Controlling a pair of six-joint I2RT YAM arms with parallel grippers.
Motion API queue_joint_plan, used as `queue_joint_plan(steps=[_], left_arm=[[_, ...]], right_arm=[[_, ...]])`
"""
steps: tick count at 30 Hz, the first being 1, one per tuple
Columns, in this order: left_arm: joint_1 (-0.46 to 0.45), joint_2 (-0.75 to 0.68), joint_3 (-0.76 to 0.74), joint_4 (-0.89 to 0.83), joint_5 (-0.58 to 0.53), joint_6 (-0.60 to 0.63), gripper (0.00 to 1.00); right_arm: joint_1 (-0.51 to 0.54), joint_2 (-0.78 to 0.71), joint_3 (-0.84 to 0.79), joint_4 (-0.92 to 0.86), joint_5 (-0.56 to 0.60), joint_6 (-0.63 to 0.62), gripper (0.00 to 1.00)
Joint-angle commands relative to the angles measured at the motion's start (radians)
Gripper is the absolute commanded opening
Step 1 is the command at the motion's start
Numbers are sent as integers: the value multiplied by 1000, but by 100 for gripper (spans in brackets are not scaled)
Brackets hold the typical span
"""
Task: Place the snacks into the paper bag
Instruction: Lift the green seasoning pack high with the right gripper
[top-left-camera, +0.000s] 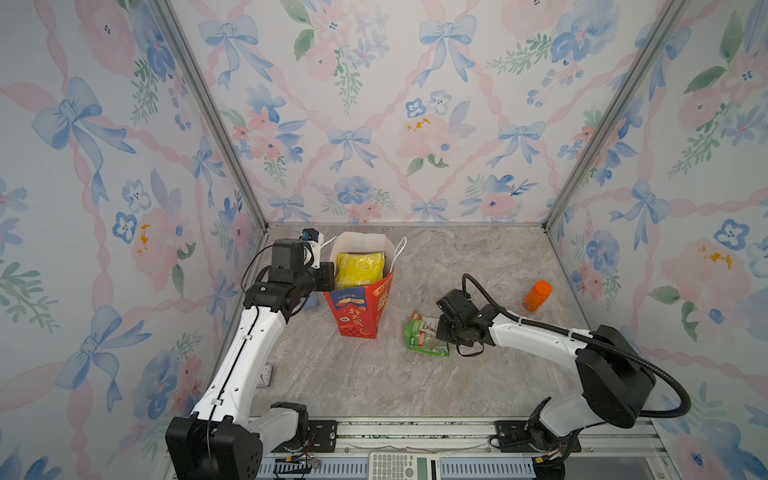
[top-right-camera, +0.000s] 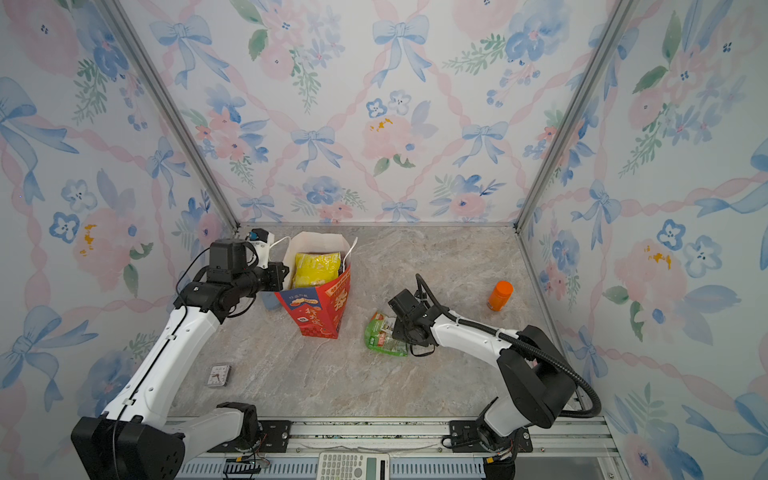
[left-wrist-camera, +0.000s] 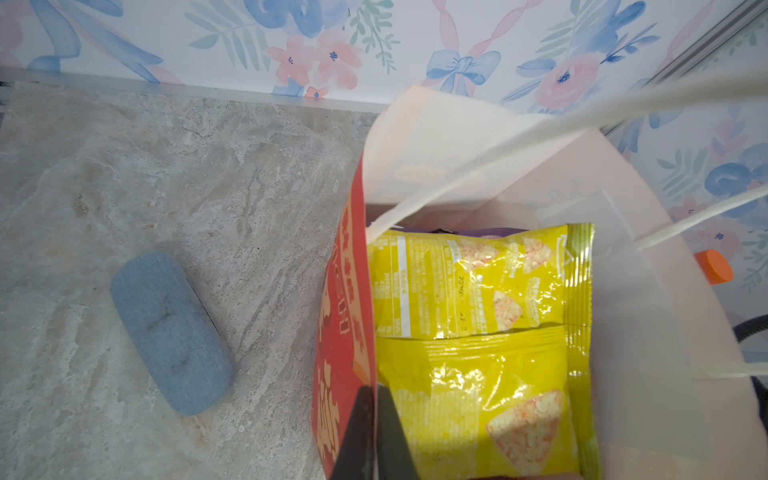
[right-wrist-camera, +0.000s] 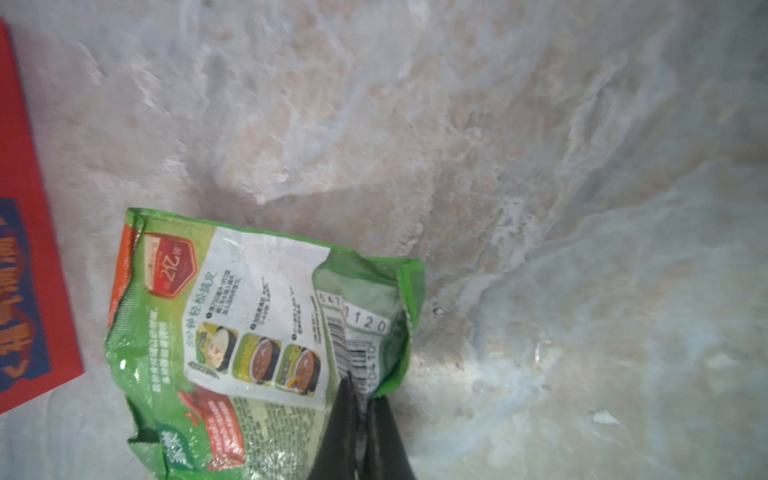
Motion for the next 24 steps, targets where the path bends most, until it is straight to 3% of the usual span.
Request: queue_joint_plan(steps=[1, 12, 17, 24], left_arm=[[-3, -24, 9, 32, 13, 3, 0], [-1, -23, 23, 32, 9, -5, 0], [-1, -22, 27, 32, 12, -8, 0], [-1, -15, 32, 32, 18, -10, 0]], right_arm=[[-19, -73, 101, -89, 65, -95, 0], [-92, -120, 466, -245, 149, -355, 0], [-134, -122, 594, -230, 164, -432, 0], [-116, -64, 826, -193, 164, -516, 0]])
